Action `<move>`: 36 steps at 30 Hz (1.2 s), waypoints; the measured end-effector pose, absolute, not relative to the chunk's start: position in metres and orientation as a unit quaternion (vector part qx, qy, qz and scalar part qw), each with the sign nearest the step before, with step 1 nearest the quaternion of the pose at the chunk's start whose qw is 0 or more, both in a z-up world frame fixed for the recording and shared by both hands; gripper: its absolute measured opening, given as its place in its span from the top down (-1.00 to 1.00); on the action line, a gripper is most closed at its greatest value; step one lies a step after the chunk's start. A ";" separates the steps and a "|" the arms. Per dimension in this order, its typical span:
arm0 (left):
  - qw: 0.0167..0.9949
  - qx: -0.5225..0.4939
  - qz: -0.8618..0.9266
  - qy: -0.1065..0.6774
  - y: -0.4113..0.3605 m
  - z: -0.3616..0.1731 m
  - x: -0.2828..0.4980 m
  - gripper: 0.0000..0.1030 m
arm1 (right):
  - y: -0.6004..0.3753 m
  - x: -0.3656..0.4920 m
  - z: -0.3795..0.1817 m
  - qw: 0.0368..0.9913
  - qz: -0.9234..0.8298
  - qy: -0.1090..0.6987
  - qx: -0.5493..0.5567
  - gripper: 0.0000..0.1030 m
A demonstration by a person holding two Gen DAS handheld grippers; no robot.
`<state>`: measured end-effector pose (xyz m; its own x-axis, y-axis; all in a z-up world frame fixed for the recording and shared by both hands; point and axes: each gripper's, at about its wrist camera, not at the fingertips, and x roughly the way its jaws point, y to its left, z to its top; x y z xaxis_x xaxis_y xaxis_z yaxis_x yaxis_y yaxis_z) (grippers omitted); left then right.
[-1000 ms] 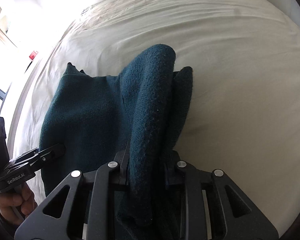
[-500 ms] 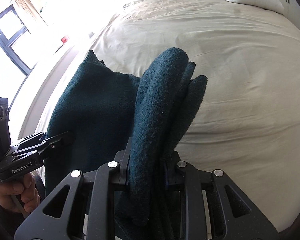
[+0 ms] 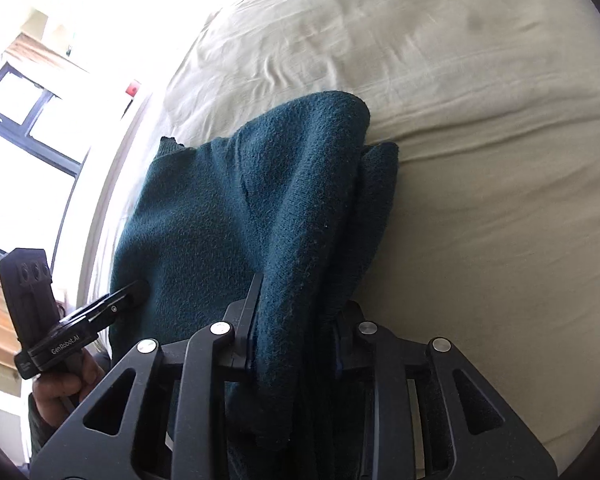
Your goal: Fold small clothes
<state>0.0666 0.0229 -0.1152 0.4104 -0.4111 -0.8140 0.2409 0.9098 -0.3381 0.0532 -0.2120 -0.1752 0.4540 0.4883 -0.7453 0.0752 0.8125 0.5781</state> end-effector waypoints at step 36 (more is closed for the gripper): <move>0.880 -0.087 -0.157 0.439 0.029 -0.088 0.012 -0.07 | -0.236 0.003 -0.148 0.802 0.177 0.439 0.365 0.30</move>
<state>0.0121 0.0287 -0.0881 0.5647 -0.3528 -0.7461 0.1998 0.9356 -0.2912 0.0030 -0.2359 -0.1477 0.5527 0.6034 -0.5749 0.0366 0.6715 0.7401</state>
